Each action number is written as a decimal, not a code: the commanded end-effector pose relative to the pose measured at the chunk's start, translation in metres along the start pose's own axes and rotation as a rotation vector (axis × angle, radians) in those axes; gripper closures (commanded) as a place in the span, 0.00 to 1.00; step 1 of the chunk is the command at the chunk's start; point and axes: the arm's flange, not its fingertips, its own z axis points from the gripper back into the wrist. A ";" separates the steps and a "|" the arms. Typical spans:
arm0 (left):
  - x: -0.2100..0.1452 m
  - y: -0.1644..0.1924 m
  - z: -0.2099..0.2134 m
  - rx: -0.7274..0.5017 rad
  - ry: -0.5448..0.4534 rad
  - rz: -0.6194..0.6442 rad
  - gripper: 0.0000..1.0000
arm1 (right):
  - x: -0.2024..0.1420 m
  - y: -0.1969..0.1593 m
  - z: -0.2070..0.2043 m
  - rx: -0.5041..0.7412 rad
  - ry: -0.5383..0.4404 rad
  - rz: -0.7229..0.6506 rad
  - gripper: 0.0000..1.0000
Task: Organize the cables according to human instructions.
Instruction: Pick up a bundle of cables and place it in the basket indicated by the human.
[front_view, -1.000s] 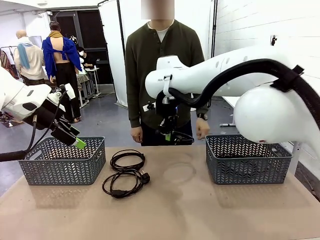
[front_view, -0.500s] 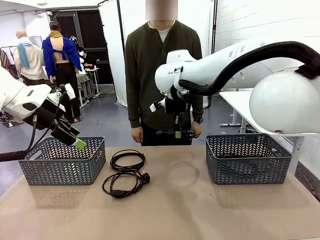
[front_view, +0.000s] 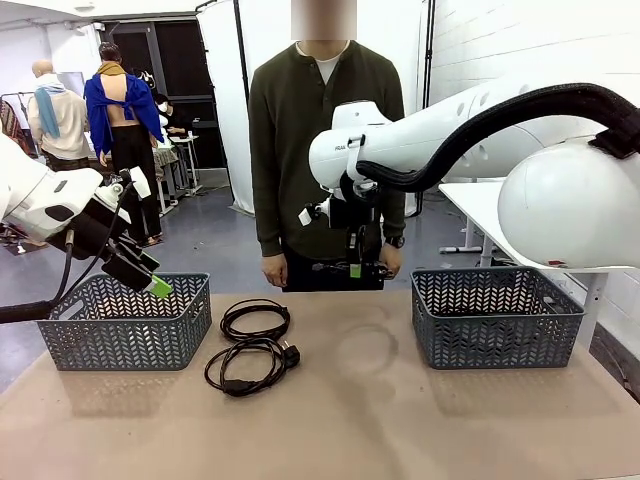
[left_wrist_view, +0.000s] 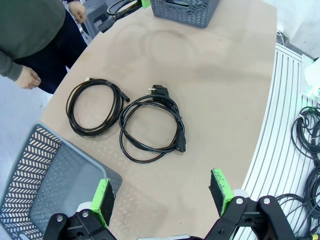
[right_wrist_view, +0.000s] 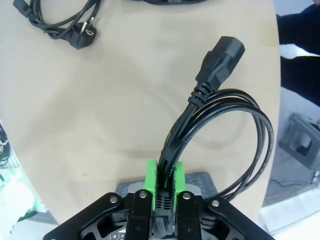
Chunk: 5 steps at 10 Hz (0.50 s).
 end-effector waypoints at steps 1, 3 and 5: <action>-0.003 0.002 -0.001 -0.016 -0.013 -0.004 0.00 | 0.003 0.007 0.007 -0.035 -0.005 0.044 1.00; -0.003 0.002 -0.001 -0.016 -0.013 -0.004 0.00 | -0.014 0.022 0.033 -0.085 -0.021 0.100 1.00; -0.003 0.002 -0.001 -0.016 -0.013 -0.004 0.00 | -0.037 0.038 0.061 -0.137 -0.030 0.153 1.00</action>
